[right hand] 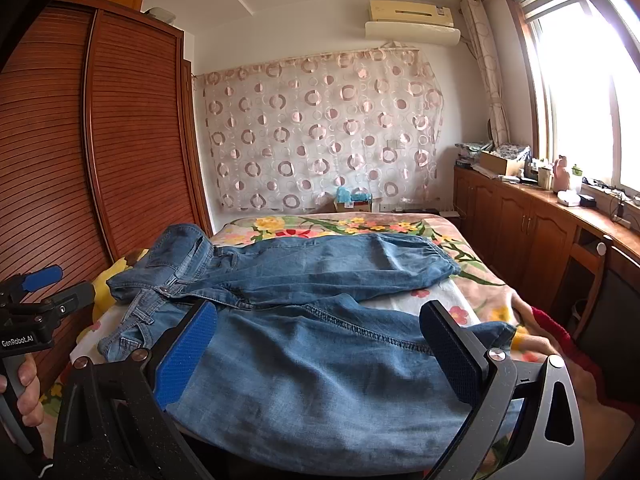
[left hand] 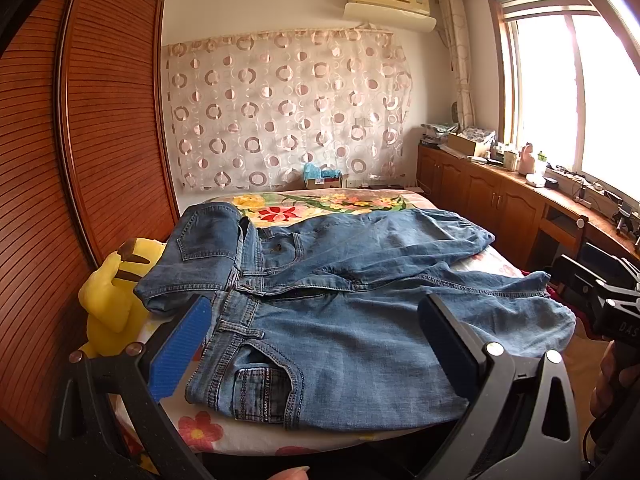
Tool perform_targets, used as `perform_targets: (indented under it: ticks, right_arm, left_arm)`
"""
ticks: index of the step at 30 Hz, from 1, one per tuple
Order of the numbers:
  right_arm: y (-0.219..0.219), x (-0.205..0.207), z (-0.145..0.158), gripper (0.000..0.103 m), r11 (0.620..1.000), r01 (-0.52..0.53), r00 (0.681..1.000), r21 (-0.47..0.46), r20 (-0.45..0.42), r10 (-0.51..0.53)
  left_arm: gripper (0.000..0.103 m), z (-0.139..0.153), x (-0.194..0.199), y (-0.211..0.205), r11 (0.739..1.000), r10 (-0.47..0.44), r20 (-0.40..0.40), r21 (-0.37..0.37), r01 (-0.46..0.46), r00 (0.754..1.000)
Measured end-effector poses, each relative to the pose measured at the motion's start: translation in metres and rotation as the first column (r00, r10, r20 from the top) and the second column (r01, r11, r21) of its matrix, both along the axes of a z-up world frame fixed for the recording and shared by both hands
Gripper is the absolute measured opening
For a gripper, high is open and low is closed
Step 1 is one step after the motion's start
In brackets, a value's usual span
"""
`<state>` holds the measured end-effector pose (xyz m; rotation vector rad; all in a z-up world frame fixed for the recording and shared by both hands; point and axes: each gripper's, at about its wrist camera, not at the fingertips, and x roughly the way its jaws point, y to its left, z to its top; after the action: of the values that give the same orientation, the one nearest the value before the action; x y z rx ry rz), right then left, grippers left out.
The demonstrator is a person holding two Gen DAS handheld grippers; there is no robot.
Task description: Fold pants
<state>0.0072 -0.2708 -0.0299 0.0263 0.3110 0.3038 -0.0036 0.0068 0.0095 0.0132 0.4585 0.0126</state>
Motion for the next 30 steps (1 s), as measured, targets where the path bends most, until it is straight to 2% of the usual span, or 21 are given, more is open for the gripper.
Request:
perform_targets:
  ticks: [30]
  right_arm:
    - [-0.0018,0.0010,-0.0014,0.101,1.000,0.002,1.000,0.005,-0.003,-0.002]
  left_arm:
    - [0.103,0.0015,-0.0005,-0.0018,1.000,-0.001,0.004,0.002,0.001,1.000]
